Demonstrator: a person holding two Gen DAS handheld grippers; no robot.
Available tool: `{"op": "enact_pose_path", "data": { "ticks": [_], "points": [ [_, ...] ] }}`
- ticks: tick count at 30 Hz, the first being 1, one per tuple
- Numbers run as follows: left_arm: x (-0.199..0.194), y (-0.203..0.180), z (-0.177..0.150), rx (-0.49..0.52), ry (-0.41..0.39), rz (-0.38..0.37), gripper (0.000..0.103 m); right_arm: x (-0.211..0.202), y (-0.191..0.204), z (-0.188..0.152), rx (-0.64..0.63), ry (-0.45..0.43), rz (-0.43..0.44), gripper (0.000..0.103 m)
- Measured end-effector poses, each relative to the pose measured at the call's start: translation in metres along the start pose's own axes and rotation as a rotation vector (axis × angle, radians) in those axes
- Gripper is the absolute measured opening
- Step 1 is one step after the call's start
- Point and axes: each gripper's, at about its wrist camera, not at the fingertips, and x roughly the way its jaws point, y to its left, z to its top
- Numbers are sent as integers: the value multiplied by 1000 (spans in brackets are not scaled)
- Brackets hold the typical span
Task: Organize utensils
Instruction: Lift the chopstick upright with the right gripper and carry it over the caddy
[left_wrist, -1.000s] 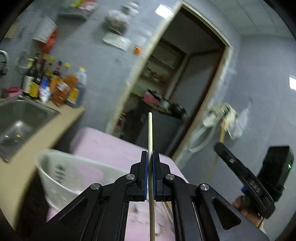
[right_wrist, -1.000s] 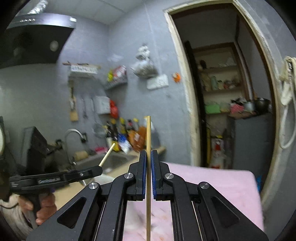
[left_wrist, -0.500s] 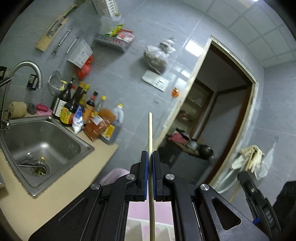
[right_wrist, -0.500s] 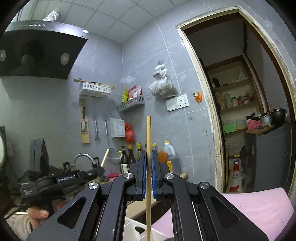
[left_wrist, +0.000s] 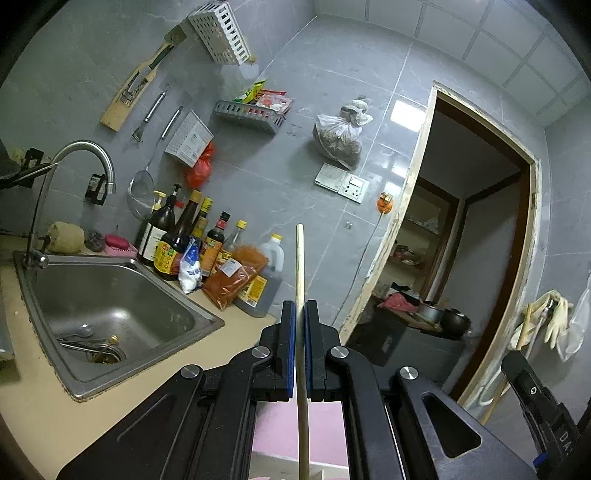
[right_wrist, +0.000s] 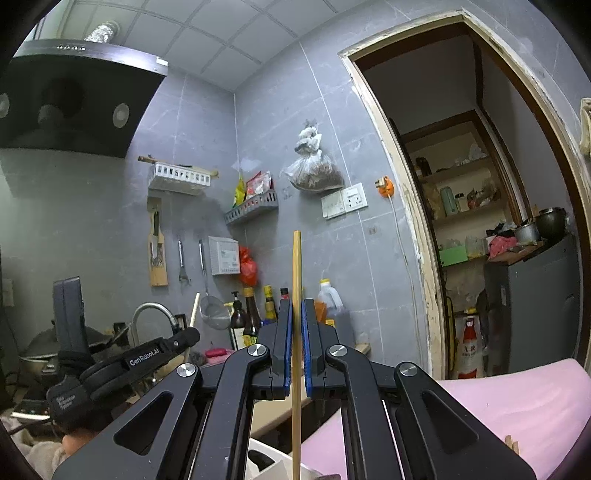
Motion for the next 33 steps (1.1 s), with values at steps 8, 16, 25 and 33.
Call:
{"op": "enact_pose_path", "data": {
  "ticks": [8, 16, 25, 33],
  "points": [
    [0, -6, -26, 58, 19, 15, 2, 6, -3, -17, -16, 57, -3, 3],
    [-8, -14, -42, 142, 59, 0, 2, 7, -4, -31, -37, 114, -1, 3],
    [-6, -14, -53, 178, 169, -27, 2, 17, -4, -43, -29, 190, 18, 3],
    [-12, -17, -63, 218, 211, -42, 4, 20, -5, -49, -14, 219, 29, 5]
  ]
}}
